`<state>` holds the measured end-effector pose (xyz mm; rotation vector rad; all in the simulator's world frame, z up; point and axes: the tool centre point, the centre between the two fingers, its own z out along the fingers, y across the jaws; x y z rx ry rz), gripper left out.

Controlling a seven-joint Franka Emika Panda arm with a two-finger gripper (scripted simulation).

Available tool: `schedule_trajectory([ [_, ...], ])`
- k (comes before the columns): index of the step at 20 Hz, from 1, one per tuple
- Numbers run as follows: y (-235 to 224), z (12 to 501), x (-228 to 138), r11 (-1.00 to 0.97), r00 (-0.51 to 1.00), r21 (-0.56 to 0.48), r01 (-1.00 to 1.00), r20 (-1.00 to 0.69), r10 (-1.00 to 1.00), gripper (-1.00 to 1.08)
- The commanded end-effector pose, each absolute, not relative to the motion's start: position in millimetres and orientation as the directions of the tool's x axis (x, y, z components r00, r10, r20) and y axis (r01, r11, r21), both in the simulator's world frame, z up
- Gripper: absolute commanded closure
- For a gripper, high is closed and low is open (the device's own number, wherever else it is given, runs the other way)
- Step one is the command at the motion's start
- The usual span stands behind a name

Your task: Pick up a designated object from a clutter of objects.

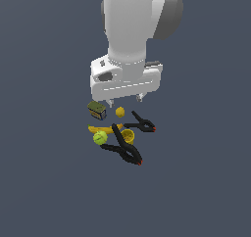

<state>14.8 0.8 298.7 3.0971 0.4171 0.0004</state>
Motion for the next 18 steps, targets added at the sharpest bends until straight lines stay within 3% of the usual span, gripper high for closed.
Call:
schedule_trajectory([
  [1,-4.8,290.6,16.9,-0.949,0.95,0.019,0.313,-0.004,0.313,-0.92],
  [18,-45.9,229.7,27.0,-0.762,0.762,0.021,0.648,-0.021,0.647,-0.92],
])
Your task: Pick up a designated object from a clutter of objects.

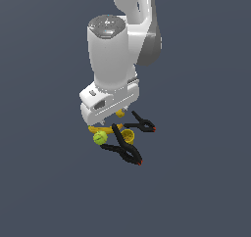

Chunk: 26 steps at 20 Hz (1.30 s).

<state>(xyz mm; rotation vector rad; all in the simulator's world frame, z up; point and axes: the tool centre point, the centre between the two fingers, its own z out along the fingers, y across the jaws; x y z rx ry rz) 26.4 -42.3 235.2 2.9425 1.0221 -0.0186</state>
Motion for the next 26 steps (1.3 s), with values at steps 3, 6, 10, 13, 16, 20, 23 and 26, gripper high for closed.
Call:
schedule_trajectory([
  [3,-52.9,218.9,27.7,-0.716,0.716,0.019,0.698,-0.023,0.698,-0.92],
  [6,-59.9,208.1,28.1,-0.666,0.666,0.017,0.746,-0.025,0.745,-0.92],
  [10,-68.9,193.8,28.2,-0.595,0.595,0.013,0.804,-0.026,0.803,-0.92],
  [13,-75.5,183.1,27.9,-0.538,0.538,0.011,0.843,-0.026,0.842,-0.92],
  [16,-82.0,172.4,27.3,-0.479,0.479,0.008,0.878,-0.025,0.877,-0.92],
  [20,-90.4,158.2,26.1,-0.397,0.397,0.005,0.918,-0.022,0.918,-0.92],
  [23,-96.4,147.6,24.9,-0.333,0.333,0.002,0.943,-0.02,0.943,-0.92],
  [26,-102.3,137.1,23.4,-0.267,0.267,0.001,0.964,-0.017,0.964,-0.92],
])
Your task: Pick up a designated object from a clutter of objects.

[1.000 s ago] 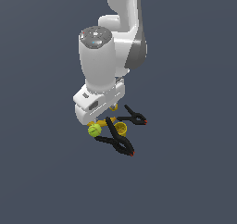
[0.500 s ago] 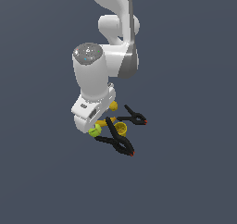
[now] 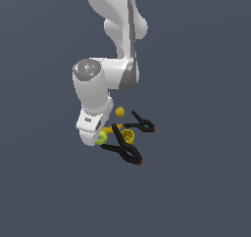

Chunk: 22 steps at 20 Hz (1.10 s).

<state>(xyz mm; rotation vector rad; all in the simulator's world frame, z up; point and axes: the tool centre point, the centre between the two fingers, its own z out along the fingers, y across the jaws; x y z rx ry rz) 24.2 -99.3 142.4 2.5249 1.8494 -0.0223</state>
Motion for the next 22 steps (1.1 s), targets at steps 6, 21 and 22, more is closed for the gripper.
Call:
schedule_trajectory([
  [6,-112.5,118.3,20.2,-0.146,0.146,-0.001,0.989,-0.009,0.989,-0.92],
  [21,-122.4,98.8,15.9,-0.016,0.016,0.0,1.0,0.0,1.0,-0.92],
  [22,-122.3,99.1,15.9,-0.02,0.02,0.0,1.0,0.0,1.0,-0.92],
])
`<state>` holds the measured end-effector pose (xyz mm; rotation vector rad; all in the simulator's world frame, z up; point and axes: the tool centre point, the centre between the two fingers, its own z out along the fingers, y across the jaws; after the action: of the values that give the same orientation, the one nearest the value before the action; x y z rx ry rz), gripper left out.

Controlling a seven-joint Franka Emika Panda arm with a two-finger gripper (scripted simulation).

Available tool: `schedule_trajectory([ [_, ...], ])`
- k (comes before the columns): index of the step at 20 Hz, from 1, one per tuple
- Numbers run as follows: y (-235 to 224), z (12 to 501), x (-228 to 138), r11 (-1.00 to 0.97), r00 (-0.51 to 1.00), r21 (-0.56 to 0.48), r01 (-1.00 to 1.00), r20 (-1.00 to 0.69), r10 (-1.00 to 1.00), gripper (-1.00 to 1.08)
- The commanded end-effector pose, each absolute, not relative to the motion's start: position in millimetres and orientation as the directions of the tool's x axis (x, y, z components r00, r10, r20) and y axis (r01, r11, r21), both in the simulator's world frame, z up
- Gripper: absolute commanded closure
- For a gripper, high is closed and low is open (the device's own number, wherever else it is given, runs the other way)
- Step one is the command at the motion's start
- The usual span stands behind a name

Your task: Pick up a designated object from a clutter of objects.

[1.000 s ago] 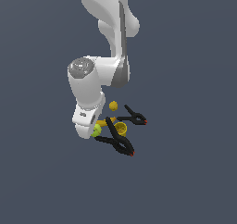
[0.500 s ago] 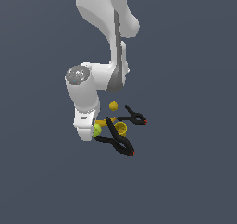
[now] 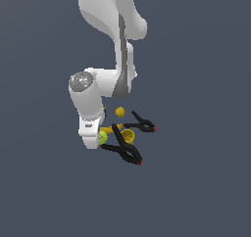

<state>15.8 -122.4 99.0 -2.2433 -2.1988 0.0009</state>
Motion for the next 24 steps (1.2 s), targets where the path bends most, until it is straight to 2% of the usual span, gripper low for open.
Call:
schedule_trajectory([
  [1,-122.3,98.8,15.9,-0.02,0.02,0.0,1.0,0.0,1.0,-0.92],
  [18,-122.4,48.6,15.6,-0.016,0.016,0.0,1.0,0.0,1.0,-0.92],
  [19,-122.4,48.6,15.6,-0.016,0.016,0.0,1.0,0.0,1.0,1.08],
  [24,-122.4,48.6,15.6,-0.016,0.016,0.0,1.0,0.0,1.0,1.08],
])
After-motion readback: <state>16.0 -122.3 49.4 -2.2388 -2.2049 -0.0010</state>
